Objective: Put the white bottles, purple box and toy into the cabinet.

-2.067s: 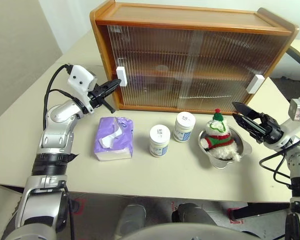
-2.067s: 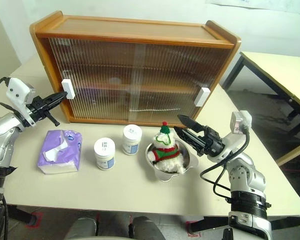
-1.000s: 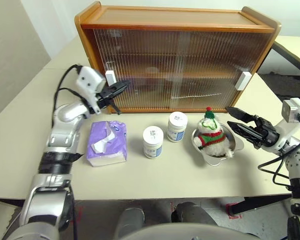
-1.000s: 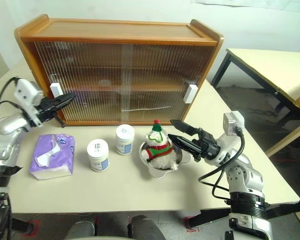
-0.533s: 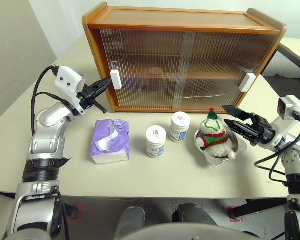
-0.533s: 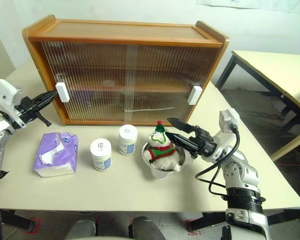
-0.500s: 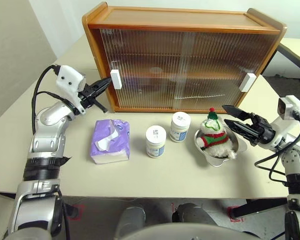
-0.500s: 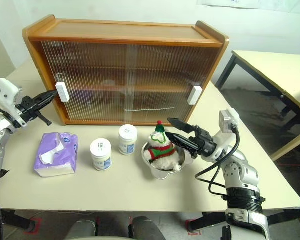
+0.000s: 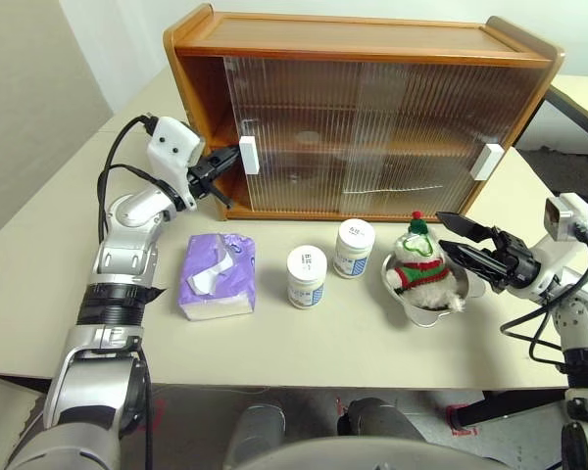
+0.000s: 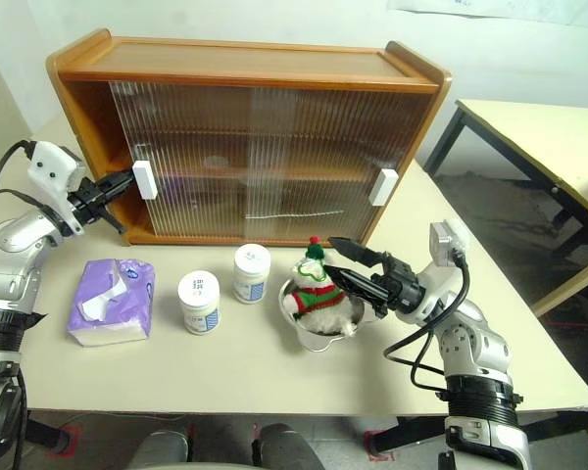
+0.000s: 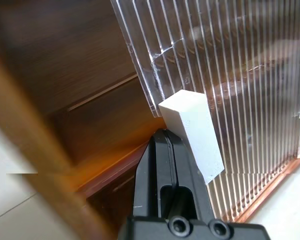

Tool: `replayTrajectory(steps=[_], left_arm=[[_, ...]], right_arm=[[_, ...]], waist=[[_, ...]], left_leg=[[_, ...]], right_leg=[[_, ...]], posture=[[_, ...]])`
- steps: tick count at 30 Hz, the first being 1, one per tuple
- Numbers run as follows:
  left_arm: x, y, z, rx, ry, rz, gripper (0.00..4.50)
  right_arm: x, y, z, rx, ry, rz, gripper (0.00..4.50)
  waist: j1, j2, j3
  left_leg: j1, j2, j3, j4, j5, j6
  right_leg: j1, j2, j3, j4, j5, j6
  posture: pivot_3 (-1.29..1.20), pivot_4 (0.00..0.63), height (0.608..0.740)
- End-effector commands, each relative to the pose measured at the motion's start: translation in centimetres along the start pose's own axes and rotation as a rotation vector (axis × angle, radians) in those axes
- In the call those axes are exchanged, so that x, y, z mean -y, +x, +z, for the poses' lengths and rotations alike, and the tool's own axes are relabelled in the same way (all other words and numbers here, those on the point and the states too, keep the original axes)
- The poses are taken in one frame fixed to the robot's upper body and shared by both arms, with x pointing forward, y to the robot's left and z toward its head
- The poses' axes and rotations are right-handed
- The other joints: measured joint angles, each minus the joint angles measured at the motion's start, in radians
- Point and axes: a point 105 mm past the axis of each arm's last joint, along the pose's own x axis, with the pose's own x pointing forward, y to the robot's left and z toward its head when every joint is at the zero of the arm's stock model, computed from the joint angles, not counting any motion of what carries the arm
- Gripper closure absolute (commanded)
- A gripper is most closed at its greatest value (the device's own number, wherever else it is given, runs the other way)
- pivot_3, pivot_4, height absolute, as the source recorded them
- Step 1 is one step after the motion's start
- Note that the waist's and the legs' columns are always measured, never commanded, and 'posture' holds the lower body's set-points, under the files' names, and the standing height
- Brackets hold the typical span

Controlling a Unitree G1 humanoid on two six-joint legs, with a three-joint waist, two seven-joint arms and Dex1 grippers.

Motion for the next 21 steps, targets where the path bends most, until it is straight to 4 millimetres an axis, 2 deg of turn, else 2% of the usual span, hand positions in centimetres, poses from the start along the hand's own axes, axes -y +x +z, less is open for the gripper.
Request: replayTrajectory(steps=[1,8,14,17,21], left_arm=[[1.8,1.3,0.2,0.011,-0.001,-0.072,4.48],[3.3,3.6,1.2,0.046,-0.008,-0.125,4.48],[5.8,6.8,2.6,0.105,-0.028,-0.223,4.48],[6.4,7.4,2.9,0.120,-0.037,-0.240,4.48],[8.2,8.2,3.2,0.137,-0.037,-0.313,4.48]], right_arm=[[-0.1,-0.2,0.2,0.001,-0.009,-0.007,0.00],[-0.3,-0.4,0.3,0.006,-0.014,-0.020,0.00],[-0.5,-0.7,0.5,0.006,-0.026,-0.038,0.00],[-0.6,-0.9,0.6,0.008,-0.033,-0.047,0.00],[-0.9,-1.3,0.7,0.006,-0.036,-0.063,0.00]], waist=[[0.000,0.000,0.000],[-0.001,0.000,0.000],[-0.005,-0.001,0.001],[-0.020,-0.001,0.001],[-0.034,-0.001,0.001]], left_leg=[[0.000,0.000,0.000,0.000,0.000,0.000],[-0.001,0.000,0.000,0.000,0.000,0.000],[-0.003,0.000,0.000,0.003,-0.001,0.002],[-0.004,0.000,0.000,0.004,-0.002,0.003],[-0.006,-0.001,0.000,0.004,-0.003,0.006]], right_leg=[[0.000,0.000,0.000,0.000,0.000,0.000],[0.000,0.000,0.000,-0.001,-0.002,0.005],[0.000,0.000,0.001,-0.002,-0.002,0.008],[0.000,0.000,0.001,-0.003,-0.003,0.011],[-0.001,0.000,0.001,-0.003,-0.004,0.013]], posture=[[-0.09,0.021,0.740],[-0.11,0.023,0.740],[-0.15,0.023,0.740],[-0.16,0.023,0.740],[-0.18,0.024,0.740]])
